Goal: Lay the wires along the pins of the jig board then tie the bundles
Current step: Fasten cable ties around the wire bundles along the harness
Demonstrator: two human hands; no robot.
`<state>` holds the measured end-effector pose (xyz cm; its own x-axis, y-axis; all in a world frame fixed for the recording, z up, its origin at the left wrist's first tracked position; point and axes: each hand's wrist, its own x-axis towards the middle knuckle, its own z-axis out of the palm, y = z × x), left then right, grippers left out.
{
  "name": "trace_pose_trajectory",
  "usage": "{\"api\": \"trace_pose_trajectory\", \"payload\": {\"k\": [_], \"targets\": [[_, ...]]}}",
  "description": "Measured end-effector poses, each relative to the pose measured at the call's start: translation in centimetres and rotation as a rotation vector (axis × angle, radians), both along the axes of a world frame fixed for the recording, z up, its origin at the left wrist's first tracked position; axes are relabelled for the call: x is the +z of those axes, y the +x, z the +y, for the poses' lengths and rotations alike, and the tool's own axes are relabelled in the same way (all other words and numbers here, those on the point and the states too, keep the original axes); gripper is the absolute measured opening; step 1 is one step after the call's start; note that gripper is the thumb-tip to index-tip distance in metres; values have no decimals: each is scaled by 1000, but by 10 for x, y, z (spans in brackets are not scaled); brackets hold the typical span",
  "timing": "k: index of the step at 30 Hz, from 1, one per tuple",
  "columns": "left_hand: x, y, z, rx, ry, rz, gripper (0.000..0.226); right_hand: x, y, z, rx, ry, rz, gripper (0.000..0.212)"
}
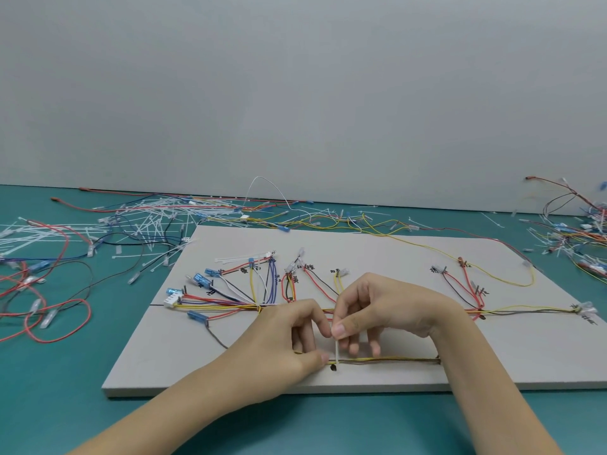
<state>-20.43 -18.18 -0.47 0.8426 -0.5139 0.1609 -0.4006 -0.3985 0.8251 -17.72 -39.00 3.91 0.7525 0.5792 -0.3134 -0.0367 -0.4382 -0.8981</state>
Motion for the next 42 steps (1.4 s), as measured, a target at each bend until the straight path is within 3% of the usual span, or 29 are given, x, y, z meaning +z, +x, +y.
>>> {"api": "trace_pose_trajectory", "payload": {"k": [11,13,17,23,37,42], "targets": [[0,-6,-4,64,-25,-27,21,1,-1,4,28,-45,-11,8],[0,-7,-5,76,-62,-1,12,1,-1,5,37,-35,-6,8],[-2,-7,-6,92,-143,35,31,0,-2,5,47,-25,1,5],[-1,-5,-5,88,-161,69,15,-1,-1,3,55,-46,7,9],[2,0,-7,48,-173,183,23,1,-2,4,22,-20,-14,13],[3,1,-7,37,-170,176,11,0,-2,3,25,-10,11,9]]}}
